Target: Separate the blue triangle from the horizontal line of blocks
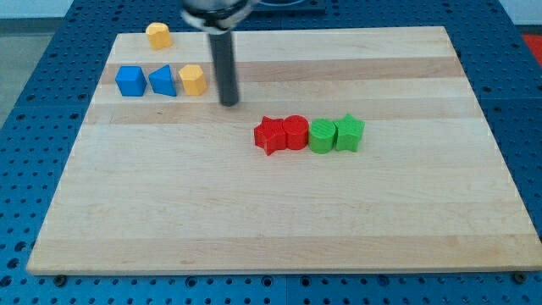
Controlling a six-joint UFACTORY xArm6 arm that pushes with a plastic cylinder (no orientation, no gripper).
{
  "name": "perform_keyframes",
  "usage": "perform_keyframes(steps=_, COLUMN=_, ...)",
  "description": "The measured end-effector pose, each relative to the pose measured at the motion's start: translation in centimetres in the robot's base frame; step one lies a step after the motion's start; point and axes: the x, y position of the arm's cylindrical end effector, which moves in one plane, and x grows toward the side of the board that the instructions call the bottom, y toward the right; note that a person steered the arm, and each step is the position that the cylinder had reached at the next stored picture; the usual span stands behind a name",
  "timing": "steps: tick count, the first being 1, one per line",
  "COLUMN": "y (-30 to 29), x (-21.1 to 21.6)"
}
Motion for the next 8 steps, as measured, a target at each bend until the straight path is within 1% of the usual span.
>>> perform_keyframes(steps=1, y=-6.6, x=0.7)
perform_keyframes(steps=2, y=-9.3, x=0.6)
perform_keyframes(steps=3, y=-9.4, x=-0.2)
perform_keyframes(steps=4, y=-8.6, x=-2.3)
perform_keyframes(steps=6, y=-4.0, x=-6.4)
perform_keyframes(steps=7, y=-3.9, x=-6.0)
perform_keyframes(steps=8, y=-4.9, x=-3.6)
